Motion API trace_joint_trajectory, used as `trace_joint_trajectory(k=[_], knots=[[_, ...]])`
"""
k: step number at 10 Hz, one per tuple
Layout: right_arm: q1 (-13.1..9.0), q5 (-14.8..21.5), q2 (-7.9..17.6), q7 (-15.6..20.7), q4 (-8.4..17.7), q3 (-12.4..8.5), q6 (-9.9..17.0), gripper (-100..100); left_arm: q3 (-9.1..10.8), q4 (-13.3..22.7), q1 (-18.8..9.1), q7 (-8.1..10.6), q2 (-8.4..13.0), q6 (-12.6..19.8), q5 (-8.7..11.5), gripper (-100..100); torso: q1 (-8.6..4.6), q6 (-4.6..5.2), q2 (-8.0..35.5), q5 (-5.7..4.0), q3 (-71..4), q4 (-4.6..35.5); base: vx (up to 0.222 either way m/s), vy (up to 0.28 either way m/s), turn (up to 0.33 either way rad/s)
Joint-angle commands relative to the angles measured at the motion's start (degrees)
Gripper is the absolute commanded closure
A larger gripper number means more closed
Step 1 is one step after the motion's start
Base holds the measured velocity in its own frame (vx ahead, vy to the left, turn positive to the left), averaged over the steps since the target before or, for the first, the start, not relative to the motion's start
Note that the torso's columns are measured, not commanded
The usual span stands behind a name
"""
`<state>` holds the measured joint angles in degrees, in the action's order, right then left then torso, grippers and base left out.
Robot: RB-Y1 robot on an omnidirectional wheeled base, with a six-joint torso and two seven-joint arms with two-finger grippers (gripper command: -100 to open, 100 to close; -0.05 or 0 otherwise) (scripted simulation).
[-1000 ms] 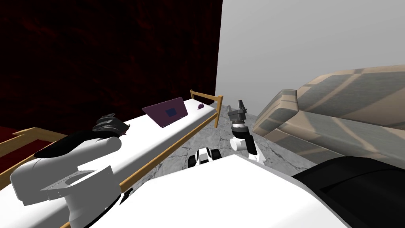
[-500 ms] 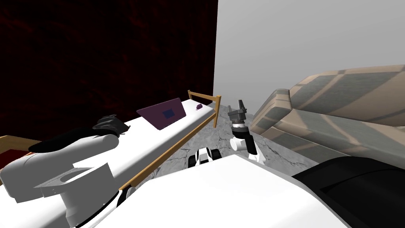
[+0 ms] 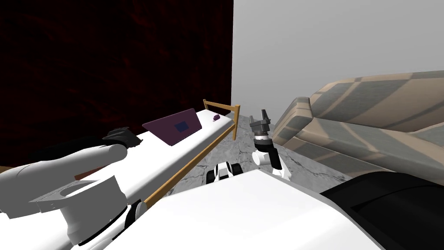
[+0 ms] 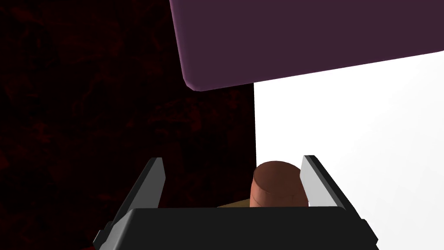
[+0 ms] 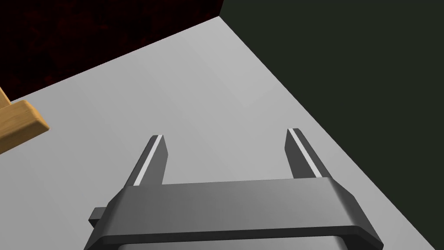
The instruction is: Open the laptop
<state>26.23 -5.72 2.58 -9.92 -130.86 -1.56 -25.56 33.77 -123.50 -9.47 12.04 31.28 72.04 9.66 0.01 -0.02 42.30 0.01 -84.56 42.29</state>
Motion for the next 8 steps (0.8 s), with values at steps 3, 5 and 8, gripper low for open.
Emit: trace_joint_trajectory(k=[3,5,8], knots=[[0.00,0.00,0.00,0.00,0.00,0.00,0.00,0,-0.50,0.94,-1.69,0.39,2.53,7.28,0.39,-100,-0.02,0.03,-0.03,-0.01,-0.02,-0.01,0.027,0.017,-0.081],[0.00,0.00,0.00,0.00,0.00,0.00,0.00,0,-0.79,1.34,-2.40,0.55,3.72,10.01,0.52,-100,-0.02,0.03,-0.01,-0.01,-0.01,0.00,0.022,0.014,-0.077],[0.00,0.00,0.00,0.00,0.00,0.00,0.00,0,-1.37,2.04,-3.63,0.84,6.13,14.77,0.74,-100,-0.01,0.00,-0.01,0.00,-0.01,0.00,0.026,0.016,-0.092]])
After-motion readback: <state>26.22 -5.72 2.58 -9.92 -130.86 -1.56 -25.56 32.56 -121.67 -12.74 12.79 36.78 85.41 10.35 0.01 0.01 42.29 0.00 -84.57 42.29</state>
